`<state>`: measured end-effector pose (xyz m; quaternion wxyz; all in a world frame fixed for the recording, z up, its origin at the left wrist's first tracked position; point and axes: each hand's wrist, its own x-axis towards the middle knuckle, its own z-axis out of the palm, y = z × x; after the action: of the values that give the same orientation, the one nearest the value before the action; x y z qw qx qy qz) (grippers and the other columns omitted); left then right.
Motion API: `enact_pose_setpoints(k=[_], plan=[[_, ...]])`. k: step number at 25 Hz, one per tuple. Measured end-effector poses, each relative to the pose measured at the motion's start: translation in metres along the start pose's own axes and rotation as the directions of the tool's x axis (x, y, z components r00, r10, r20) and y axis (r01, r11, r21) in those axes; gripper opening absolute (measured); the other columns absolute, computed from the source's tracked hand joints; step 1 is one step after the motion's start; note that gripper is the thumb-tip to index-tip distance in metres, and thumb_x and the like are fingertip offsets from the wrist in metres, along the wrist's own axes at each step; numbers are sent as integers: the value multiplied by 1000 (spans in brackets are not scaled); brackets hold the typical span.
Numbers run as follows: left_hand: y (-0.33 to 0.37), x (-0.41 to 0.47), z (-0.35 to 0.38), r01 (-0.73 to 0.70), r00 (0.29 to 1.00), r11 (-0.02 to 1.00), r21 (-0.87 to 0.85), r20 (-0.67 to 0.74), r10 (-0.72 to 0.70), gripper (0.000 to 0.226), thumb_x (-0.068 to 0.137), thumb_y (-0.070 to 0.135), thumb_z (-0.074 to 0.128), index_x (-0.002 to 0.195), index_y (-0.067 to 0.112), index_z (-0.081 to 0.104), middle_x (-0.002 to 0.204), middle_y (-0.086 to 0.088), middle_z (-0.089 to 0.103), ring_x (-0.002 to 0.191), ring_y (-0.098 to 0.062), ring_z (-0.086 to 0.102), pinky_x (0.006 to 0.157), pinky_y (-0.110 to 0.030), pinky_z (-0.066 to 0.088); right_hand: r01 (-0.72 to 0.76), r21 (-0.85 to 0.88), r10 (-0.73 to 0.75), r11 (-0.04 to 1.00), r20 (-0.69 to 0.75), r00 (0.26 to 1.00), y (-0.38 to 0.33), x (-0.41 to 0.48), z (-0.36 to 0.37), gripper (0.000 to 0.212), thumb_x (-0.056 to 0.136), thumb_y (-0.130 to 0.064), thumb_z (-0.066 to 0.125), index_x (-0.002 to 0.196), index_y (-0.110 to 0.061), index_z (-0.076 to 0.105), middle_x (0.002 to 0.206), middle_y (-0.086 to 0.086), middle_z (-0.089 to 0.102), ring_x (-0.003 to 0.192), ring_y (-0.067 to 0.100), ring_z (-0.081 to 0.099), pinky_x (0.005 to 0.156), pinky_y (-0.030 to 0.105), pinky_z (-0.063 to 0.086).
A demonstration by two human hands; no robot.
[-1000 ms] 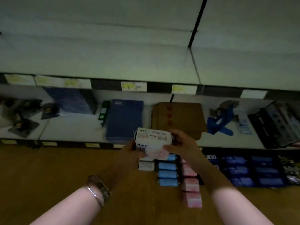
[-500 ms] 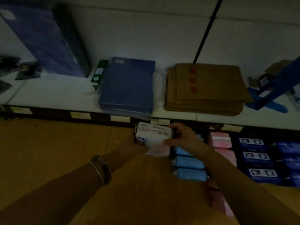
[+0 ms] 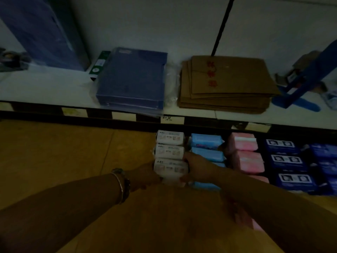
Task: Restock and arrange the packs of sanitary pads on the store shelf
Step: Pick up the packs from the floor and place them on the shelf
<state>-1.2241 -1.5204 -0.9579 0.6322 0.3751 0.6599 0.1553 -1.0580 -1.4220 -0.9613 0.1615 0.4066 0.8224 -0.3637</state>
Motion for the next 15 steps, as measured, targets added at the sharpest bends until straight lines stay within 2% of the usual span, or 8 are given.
enact_pose_setpoints(k=[1, 3, 8, 9, 10, 12, 14, 15], plan=[[-6, 6, 0, 32, 999, 999, 17, 17, -32, 57, 91, 5, 54, 139, 27, 30, 91, 0, 52, 65, -15, 42, 59, -25, 39, 12, -19, -12, 1000, -4, 1000, 1, 2, 5, 65, 77, -22, 75, 130, -7, 41, 135, 11, 45, 121, 23, 46, 99, 31, 42], [-12, 17, 0, 75, 997, 997, -1, -12, -75, 47, 91, 1, 53, 130, 24, 39, 87, -4, 51, 60, -14, 38, 57, -26, 37, 17, -38, -17, 999, -18, 1000, 0, 9, 9, 62, 81, -19, 71, 131, -5, 38, 138, 14, 41, 125, 25, 43, 101, 30, 39], [-17, 34, 2, 158, 981, 980, -123, -92, -170, 24, 92, 3, 53, 94, 27, 48, 82, 1, 46, 70, -17, 40, 79, -34, 39, -27, -103, 23, 994, -37, 999, 2, 28, 17, 67, 84, -21, 68, 135, -1, 30, 141, 19, 30, 126, 29, 39, 100, 30, 36], [-18, 37, 2, 172, 978, 975, -143, -98, -187, 23, 92, 4, 53, 96, 26, 49, 82, 1, 46, 70, -17, 40, 79, -34, 38, -46, -93, 42, 995, -43, 998, 2, 32, 19, 68, 85, -21, 66, 137, -1, 28, 143, 19, 27, 127, 30, 39, 100, 31, 36], [-18, 39, 2, 179, 974, 971, -157, -109, -198, 25, 93, 3, 52, 107, 24, 50, 85, 0, 49, 72, -18, 42, 79, -34, 38, -56, -86, 52, 995, -56, 997, 3, 34, 22, 68, 87, -20, 64, 138, -1, 25, 145, 19, 23, 128, 31, 38, 101, 31, 36], [-22, 49, 0, 201, 969, 966, -165, -112, -220, 47, 92, 0, 51, 135, 17, 40, 106, -7, 55, 87, -25, 50, 83, -35, 42, -60, -116, 51, 991, -81, 995, 1, 38, 28, 72, 88, -19, 62, 142, 0, 18, 149, 19, 14, 132, 30, 32, 105, 30, 31], [-21, 51, -1, 228, 961, 960, -160, -122, -249, 54, 93, 0, 50, 142, 12, 32, 133, -14, 46, 108, -31, 51, 93, -39, 45, -67, -142, 55, 988, -91, 994, 0, 40, 33, 75, 87, -20, 63, 142, 1, 16, 149, 21, 11, 133, 32, 30, 106, 32, 30], [-20, 51, -1, 238, 959, 958, -158, -121, -258, 53, 92, 0, 50, 141, 10, 32, 137, -15, 43, 109, -30, 51, 95, -39, 44, -78, -146, 66, 986, -90, 994, 0, 41, 34, 73, 86, -19, 64, 140, 1, 20, 147, 23, 15, 131, 35, 33, 104, 34, 33]])
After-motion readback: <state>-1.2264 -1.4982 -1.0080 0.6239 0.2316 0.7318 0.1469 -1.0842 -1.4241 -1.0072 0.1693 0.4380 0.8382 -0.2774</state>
